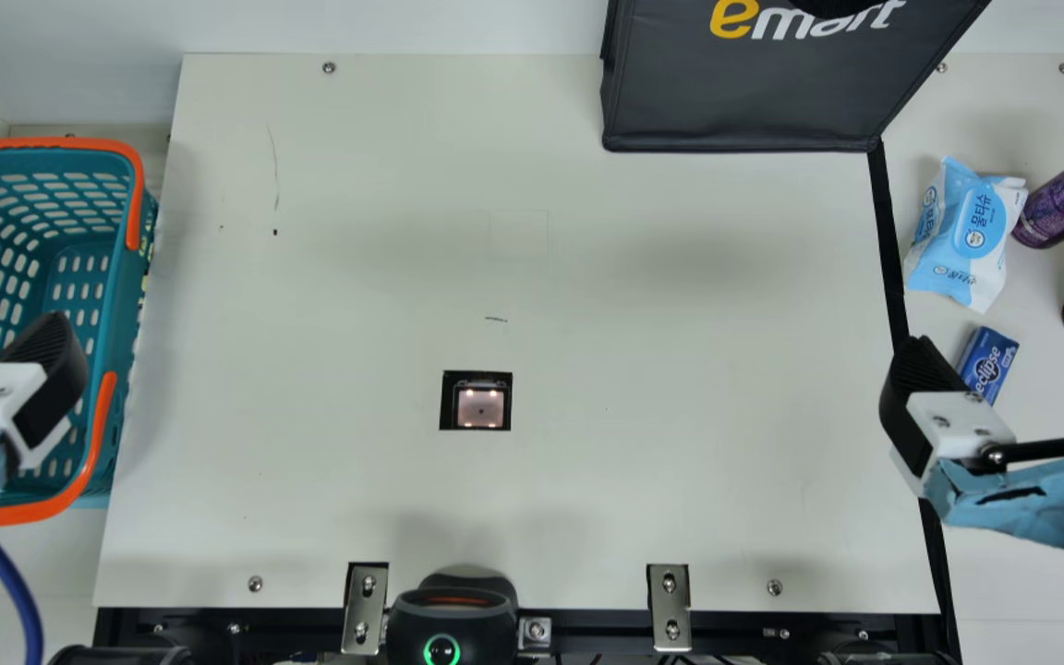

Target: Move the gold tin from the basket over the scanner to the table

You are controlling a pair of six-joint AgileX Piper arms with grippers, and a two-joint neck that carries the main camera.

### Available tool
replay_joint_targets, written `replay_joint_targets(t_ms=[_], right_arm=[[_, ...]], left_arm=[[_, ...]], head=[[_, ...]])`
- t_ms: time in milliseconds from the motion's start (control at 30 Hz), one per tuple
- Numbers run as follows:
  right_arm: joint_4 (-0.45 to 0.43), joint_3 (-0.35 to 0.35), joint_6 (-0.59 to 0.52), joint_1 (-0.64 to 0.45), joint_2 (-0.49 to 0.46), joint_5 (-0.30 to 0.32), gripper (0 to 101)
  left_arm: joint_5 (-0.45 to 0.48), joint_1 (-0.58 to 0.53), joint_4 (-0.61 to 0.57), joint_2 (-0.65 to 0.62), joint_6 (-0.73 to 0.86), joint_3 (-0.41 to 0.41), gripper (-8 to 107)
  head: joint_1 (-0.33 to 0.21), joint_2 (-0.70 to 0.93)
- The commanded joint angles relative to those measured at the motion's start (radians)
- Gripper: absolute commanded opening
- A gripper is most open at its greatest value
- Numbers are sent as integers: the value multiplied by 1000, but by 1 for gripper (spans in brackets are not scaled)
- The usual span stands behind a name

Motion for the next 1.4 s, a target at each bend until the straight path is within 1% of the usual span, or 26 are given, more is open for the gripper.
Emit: replay_joint_targets(t_ms=[0,467,733,833,933,1067,1233,1367], right_arm=[[0,0,0,0,0,0,95],[0,0,0,0,0,0,95],[0,0,0,0,0,0,95],[0,0,0,0,0,1,95],[0,0,0,0,0,0,95],[0,0,0,0,0,0,95],[0,0,0,0,0,0,95],[0,0,0,0,0,0,95]], left_arm=[[0,0,0,0,0,0,90],[0,0,0,0,0,0,90],[-1,-1,1,1,-1,0,90],[-1,19,10,8,-20,0,90],[-8,63,27,24,-57,-1,90],[-20,148,54,50,-119,-3,90],[-40,281,65,90,-167,-1,90],[-63,401,48,126,-157,5,90]], head=[[-30,26],[-30,352],[-30,352],[-30,352],[-30,352],[-30,352],[-30,352],[-30,352]])
